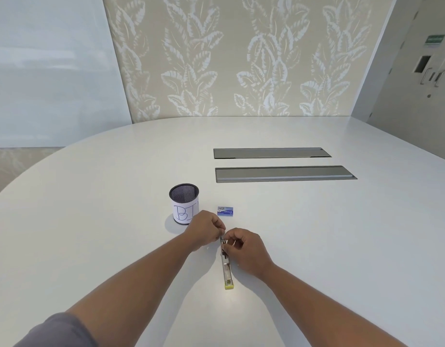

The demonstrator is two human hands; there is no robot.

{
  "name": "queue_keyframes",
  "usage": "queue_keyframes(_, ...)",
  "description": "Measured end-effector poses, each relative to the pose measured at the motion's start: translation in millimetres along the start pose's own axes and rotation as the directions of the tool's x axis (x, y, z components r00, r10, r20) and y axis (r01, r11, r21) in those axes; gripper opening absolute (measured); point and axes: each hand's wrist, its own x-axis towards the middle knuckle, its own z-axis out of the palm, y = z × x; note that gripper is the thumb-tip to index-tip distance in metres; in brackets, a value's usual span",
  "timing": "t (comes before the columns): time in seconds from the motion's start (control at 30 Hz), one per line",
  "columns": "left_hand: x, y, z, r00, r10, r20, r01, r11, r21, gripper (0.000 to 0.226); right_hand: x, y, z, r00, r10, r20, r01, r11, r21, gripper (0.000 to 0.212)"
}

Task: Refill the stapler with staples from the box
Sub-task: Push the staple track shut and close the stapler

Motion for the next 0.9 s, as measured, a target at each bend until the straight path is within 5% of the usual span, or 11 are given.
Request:
queue_keyframes(0.4, 1.4, 3.3, -0.6, 0.999, -0.002, 0.043, -0.002, 0.997, 0.08, 0.008, 0.6, -0.1, -1.8, 1.0, -0.019, 0.001, 0.019, 1.0, -0.004, 0.019)
queue_keyframes(0.9, 3.2, -0.8, 0.4, 0.977, -0.182, 0.108, 0.196, 0.971, -0.134, 0.042, 0.4, -3.7, -2.4, 1.0, -0.002, 0.001, 0.002, 1.0, 0.031, 0.022)
